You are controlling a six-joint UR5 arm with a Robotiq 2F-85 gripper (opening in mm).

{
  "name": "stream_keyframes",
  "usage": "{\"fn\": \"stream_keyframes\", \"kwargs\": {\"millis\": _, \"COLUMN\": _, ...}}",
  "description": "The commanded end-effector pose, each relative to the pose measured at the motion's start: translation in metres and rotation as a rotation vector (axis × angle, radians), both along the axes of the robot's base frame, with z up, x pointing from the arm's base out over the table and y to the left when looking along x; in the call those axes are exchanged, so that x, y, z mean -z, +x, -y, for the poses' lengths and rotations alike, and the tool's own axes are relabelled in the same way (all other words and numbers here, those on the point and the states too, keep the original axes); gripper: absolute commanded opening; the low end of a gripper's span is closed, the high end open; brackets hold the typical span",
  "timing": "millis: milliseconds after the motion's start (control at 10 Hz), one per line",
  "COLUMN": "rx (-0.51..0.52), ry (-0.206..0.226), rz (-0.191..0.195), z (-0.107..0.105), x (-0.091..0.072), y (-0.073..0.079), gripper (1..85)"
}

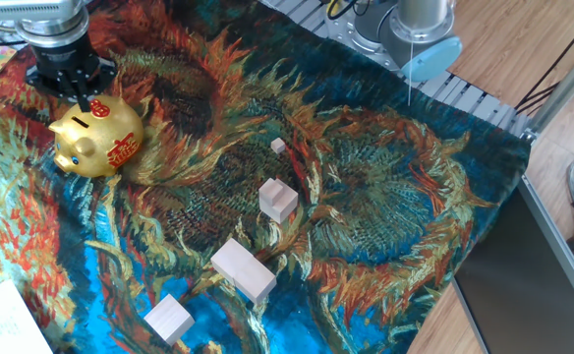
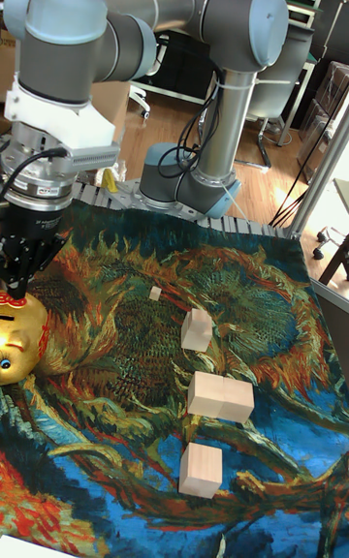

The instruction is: Drop coins into a piggy bank

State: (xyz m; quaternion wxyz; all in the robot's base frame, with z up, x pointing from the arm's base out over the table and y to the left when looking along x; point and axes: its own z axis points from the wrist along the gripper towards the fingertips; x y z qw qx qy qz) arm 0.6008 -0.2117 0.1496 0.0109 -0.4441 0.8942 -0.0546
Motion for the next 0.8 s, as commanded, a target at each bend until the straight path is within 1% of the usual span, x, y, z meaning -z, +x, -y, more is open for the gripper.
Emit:
{"fn": "stream_keyframes", "kwargs": {"millis": 0, "rx": -0.031, "ry": 0.019, "rz": 0.010, "z": -0.005, "x": 0.000, "y": 0.006, "gripper": 1.3}}
{"fn": "stream_keyframes", "kwargs": {"millis": 100, "rx": -0.104, "ry": -0.002, "rz": 0.021, "z": -0.001, "x": 0.004, "y": 0.015, "gripper": 1.3}}
{"fn": "stream_keyframes", "kwargs": {"millis": 200, "rx": -0.192, "ry": -0.025, "rz": 0.023, "z": 0.003, "x": 0.007, "y": 0.021, "gripper": 1.3}}
{"fn": "stream_keyframes", "kwargs": {"millis": 300, "rx": -0.238, "ry": -0.036, "rz": 0.027, "z": 0.005, "x": 0.008, "y": 0.024, "gripper": 1.3}}
{"fn": "stream_keyframes", "kwargs": {"millis": 400, "rx": -0.212, "ry": -0.031, "rz": 0.024, "z": 0.004, "x": 0.006, "y": 0.021, "gripper": 1.3}}
{"fn": "stream_keyframes", "kwargs": {"millis": 500, "rx": -0.190, "ry": -0.030, "rz": 0.029, "z": 0.004, "x": 0.006, "y": 0.022, "gripper": 1.3}}
{"fn": "stream_keyframes", "kwargs": {"millis": 600, "rx": -0.189, "ry": -0.004, "rz": 0.033, "z": -0.002, "x": 0.007, "y": 0.022, "gripper": 1.3}}
{"fn": "stream_keyframes", "kwargs": {"millis": 700, "rx": -0.198, "ry": 0.011, "rz": 0.048, "z": -0.007, "x": 0.007, "y": 0.025, "gripper": 1.3}}
